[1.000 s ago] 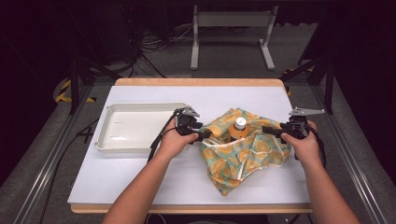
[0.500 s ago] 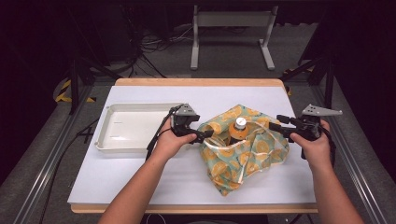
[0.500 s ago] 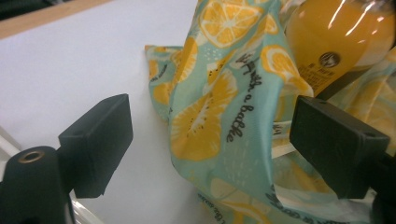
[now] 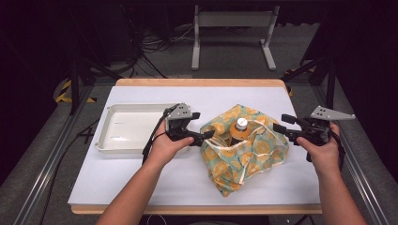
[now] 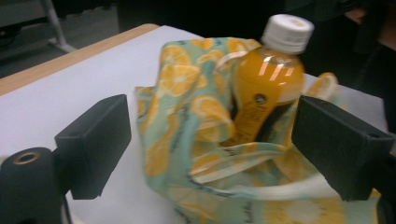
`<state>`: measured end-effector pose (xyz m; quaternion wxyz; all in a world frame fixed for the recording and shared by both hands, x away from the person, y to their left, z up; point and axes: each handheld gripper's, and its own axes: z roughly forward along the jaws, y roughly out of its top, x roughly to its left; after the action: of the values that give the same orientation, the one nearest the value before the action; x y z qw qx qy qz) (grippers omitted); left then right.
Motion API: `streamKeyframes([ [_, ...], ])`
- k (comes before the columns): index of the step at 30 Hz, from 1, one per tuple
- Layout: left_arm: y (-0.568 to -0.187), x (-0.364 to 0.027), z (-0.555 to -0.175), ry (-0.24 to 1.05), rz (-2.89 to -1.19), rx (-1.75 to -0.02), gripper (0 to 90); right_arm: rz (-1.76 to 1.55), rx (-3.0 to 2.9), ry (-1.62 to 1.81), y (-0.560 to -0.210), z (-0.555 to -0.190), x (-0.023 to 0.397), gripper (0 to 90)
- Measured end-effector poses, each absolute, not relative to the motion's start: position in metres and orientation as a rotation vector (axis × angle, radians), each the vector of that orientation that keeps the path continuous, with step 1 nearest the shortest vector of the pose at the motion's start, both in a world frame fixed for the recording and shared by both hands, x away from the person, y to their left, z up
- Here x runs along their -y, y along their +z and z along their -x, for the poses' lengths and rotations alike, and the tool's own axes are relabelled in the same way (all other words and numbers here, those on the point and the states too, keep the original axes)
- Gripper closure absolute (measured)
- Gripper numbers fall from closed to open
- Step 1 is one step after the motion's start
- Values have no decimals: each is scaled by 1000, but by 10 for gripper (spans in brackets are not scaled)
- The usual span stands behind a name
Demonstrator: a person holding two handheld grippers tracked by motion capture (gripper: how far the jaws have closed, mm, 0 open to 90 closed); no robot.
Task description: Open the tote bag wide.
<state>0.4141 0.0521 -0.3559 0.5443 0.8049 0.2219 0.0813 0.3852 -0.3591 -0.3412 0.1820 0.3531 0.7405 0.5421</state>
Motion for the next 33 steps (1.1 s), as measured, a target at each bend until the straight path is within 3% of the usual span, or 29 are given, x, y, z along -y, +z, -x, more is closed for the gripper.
streamKeyframes([
  [9, -351, -36, -383, 129, -1953, -392, 174, -989, -2114, 1504, -345, -379, 354, 383],
  [18, -359, -18, -378, 45, -1979, -332, 213, -984, -2130, 1496, -350, -379, 351, 381],
  [27, -370, -11, -380, 26, -1989, -340, 235, -992, -2129, 1511, -353, -379, 350, 375],
  [33, -376, -10, -381, 34, -2020, -328, 299, -997, -2148, 1505, -357, -379, 349, 375],
])
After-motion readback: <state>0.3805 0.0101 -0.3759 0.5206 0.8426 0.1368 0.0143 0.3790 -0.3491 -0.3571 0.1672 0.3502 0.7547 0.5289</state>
